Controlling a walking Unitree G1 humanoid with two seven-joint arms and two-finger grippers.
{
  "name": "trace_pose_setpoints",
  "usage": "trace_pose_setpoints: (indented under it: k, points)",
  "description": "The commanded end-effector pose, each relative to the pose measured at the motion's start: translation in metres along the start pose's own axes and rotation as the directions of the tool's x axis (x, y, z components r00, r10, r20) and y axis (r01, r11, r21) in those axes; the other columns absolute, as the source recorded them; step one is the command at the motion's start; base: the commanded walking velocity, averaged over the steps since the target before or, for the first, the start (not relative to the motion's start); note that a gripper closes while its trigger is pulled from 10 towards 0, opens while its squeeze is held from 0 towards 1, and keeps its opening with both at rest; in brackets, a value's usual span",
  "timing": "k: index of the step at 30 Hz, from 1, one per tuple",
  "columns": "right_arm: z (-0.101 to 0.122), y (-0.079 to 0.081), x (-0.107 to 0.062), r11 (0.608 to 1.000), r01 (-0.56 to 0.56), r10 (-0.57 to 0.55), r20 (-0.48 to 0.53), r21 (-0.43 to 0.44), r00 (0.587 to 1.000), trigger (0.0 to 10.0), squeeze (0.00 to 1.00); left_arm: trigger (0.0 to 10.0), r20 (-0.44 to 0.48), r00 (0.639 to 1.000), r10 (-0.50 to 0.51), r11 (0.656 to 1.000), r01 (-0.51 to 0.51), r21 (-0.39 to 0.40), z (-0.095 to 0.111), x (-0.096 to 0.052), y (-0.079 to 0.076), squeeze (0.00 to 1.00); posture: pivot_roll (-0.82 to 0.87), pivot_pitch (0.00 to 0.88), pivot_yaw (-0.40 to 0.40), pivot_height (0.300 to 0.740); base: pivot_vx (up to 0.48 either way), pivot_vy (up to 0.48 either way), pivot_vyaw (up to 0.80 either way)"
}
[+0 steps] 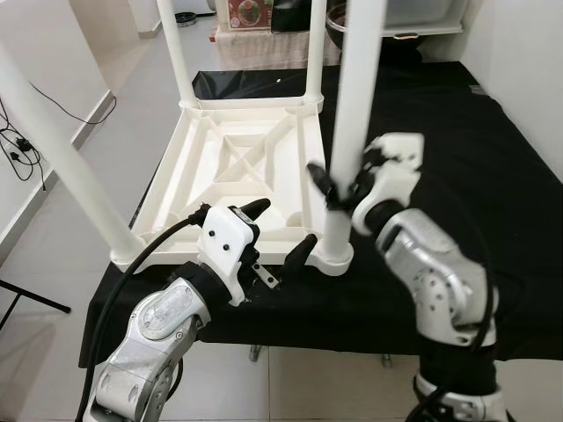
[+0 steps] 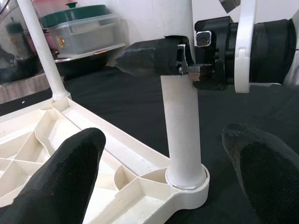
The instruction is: Building children table
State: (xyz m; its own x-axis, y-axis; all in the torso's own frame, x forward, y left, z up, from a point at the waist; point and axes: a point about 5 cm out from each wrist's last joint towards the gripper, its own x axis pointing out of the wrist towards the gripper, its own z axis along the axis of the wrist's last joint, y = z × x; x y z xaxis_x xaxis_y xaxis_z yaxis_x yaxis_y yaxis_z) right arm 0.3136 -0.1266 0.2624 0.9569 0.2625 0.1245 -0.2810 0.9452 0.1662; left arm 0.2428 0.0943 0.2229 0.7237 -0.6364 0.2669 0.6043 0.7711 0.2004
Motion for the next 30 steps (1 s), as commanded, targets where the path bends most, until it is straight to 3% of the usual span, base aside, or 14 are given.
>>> trace_pose_setpoints:
  k: [1, 17, 21, 30]
  points:
    - [0.023, 0.006, 0.0, 1.0, -0.021, 0.021, 0.089, 0.006, 0.996, 10.0, 0.0, 10.0, -0.014, 1.0, -0.002, 1.0, 0.002, 0.001, -0.005, -0.001, -0.002, 0.0, 0.02, 0.134, 0.009, 0.74, 0.0, 0.0, 0.0]
    - [0.047, 0.018, -0.006, 0.995, -0.096, 0.097, 0.186, -0.011, 0.978, 10.0, 0.0, 10.0, -0.017, 1.0, 0.003, 1.0, -0.003, -0.005, -0.009, -0.002, -0.001, 0.0, 0.01, 0.116, 0.008, 0.74, 0.0, 0.0, 0.0]
    - [0.069, 0.018, -0.015, 0.977, -0.177, 0.2, 0.229, -0.118, 0.953, 10.0, 0.0, 10.0, -0.013, 1.0, 0.003, 1.0, -0.003, -0.008, -0.01, -0.002, -0.001, 0.0, 0.0, 0.109, 0.009, 0.74, 0.0, 0.0, 0.0]
    - [0.087, 0.009, -0.017, 0.972, -0.13, 0.178, 0.247, -0.197, 0.953, 10.0, 0.0, 10.0, -0.007, 1.0, 0.001, 1.0, -0.001, -0.009, -0.009, -0.001, -0.002, 0.0, 0.0, 0.107, 0.007, 0.74, 0.0, 0.0, 0.0]
